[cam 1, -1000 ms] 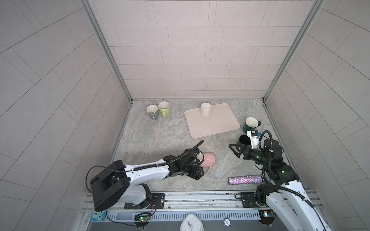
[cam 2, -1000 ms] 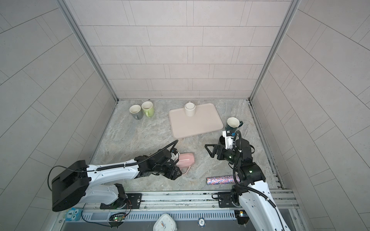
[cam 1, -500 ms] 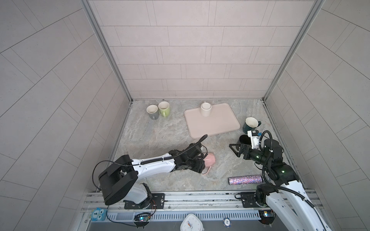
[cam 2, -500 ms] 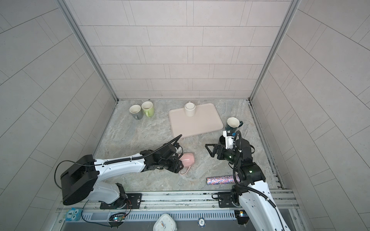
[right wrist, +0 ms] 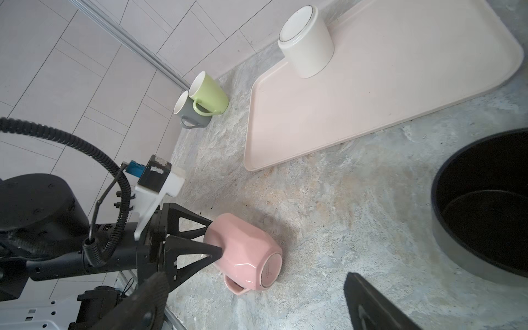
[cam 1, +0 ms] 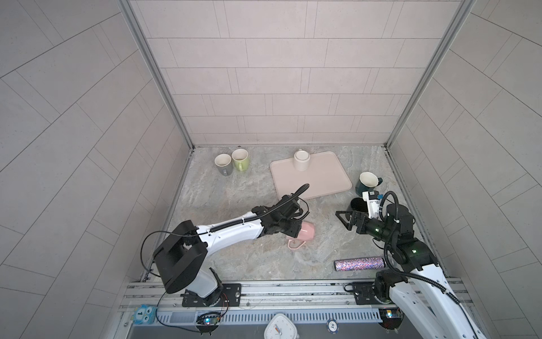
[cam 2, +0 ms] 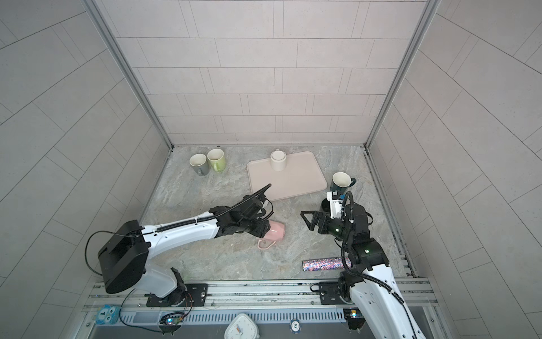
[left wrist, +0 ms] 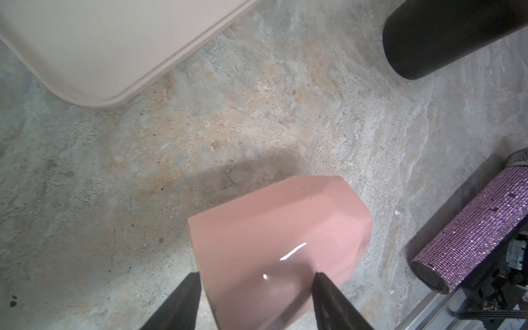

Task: Turn the mug right side up
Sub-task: Rotate the mug at the center of the table.

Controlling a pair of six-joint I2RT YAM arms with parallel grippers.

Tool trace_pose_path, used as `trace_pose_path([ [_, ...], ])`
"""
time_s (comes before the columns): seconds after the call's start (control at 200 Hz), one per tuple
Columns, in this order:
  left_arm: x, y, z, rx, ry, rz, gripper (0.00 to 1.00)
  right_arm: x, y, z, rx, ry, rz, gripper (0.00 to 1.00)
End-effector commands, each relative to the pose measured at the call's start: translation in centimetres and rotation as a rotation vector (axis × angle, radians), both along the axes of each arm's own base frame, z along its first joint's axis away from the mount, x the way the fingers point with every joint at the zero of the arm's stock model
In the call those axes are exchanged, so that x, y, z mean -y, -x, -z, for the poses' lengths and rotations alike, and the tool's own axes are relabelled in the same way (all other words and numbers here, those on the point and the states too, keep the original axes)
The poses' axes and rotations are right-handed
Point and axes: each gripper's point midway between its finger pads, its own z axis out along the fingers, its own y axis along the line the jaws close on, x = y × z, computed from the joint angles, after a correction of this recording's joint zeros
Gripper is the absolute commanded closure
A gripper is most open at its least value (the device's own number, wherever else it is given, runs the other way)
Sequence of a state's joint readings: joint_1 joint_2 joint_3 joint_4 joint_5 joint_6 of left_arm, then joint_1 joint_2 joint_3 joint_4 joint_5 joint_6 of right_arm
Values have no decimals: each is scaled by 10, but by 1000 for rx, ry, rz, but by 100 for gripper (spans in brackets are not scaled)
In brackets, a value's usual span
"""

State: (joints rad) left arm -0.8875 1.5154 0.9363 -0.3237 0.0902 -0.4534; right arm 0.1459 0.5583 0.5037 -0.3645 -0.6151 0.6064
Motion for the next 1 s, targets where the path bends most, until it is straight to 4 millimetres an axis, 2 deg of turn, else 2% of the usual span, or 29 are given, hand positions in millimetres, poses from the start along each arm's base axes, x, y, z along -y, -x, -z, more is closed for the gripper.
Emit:
trace_pose_path([
  [0.0, -13, -3, 0, 9, -52, -9, 33, 1, 0, -3, 10, 12, 4, 3],
  [0.22, -39, 14, -14, 32, -34, -40, 17, 2, 1, 4, 1, 29, -1, 3],
  [0.32, -48, 25, -18, 28, -10, -43, 15, 1, 0, 5, -1, 21, 1, 3],
  [0.385, -48, 34, -18, 19, 26, -19, 16, 0, 1, 6, -2, 18, -4, 3],
  [0.45, -51, 40, -9, 9, 50, -14, 17, -1, 2, 5, 3, 13, -10, 3],
  [0.59, -42, 53, 1, -51, 140, 2, 24, -1, 5, 4, 13, 9, -18, 3],
  [0.741, -33, 53, 3, -77, 201, 12, 28, -3, 8, -1, 38, -1, -31, 3],
  [0.996, -17, 51, 22, -148, 243, 49, 35, 0, 10, -8, 70, -15, -9, 3],
])
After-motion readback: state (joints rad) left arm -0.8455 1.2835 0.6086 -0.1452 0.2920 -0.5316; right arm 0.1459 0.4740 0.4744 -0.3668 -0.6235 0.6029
